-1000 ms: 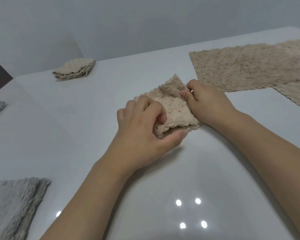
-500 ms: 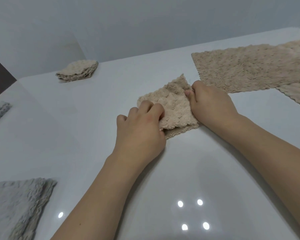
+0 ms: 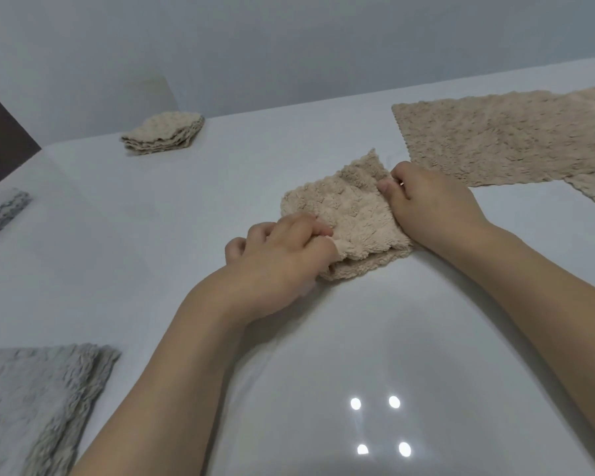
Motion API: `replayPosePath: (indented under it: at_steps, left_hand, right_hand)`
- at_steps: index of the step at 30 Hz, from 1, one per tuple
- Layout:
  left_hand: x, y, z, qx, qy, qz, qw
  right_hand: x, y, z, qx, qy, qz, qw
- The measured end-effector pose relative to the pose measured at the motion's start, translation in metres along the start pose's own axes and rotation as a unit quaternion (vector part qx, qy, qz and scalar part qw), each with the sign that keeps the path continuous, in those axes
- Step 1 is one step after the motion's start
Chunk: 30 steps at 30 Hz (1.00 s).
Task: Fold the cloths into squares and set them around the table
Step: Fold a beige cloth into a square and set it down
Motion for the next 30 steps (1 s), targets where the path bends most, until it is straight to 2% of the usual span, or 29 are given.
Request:
replayPosePath:
  at_steps: [4, 8, 13, 18, 20, 22, 25, 27, 30]
  left_hand:
    - [0.002, -0.008, -0.011, -0.094, -0.021, 0.024, 0.995]
    - [0.003, 0.002, -0.011, -0.011, 0.017, -0.031, 0.999]
    - [0.001, 0.002, -0.009, 0.03, 0.035, -0.032, 0.998]
    - [0.005, 0.011, -0.004, 0.111, 0.051, -0.051, 0.991]
    - [0.005, 0.014, -0.001, 0.117, 0.055, -0.056, 0.99]
    - [0.003, 0.014, -0.001, 0.093, 0.043, -0.053, 0.993]
    - [0.003, 0.008, -0.009, 0.011, -0.017, 0.02, 1.0]
    - [0.002, 0.004, -0.014, -0.042, -0.02, -0.012, 0.999]
    - [0.002, 0.006, -0.016, -0.035, -0.015, -0.039, 0.999]
  right_hand:
    - [-0.001, -0.001, 0.0, -0.009, 0.003, 0.0, 1.0]
    - [-0.002, -0.002, 0.001, -0.019, 0.016, 0.006, 1.0]
    - [-0.002, -0.002, 0.0, -0.027, 0.019, 0.006, 0.999]
    - [-0.002, -0.001, 0.0, -0.027, 0.016, 0.006, 0.999]
    - [-0.002, -0.002, 0.0, -0.026, 0.015, 0.004, 1.0]
    - [-0.002, -0.002, 0.0, -0.023, 0.014, -0.005, 1.0]
    - [-0.002, -0.003, 0.001, -0.016, 0.012, -0.021, 1.0]
    - [0.0, -0.003, 0.001, -0.014, 0.011, -0.026, 1.0]
    - [0.0, -0.003, 0.002, -0.014, 0.014, -0.028, 0.999]
Point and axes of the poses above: each hand's wrist, its own z-axis away from the middle knuckle, its own y-axis out of the palm, x = y × z, the point moved 8 cm from there along -z, towards the middle knuckle, and after that the axes turned 14 degrees about -z, right-handed, at the moved point
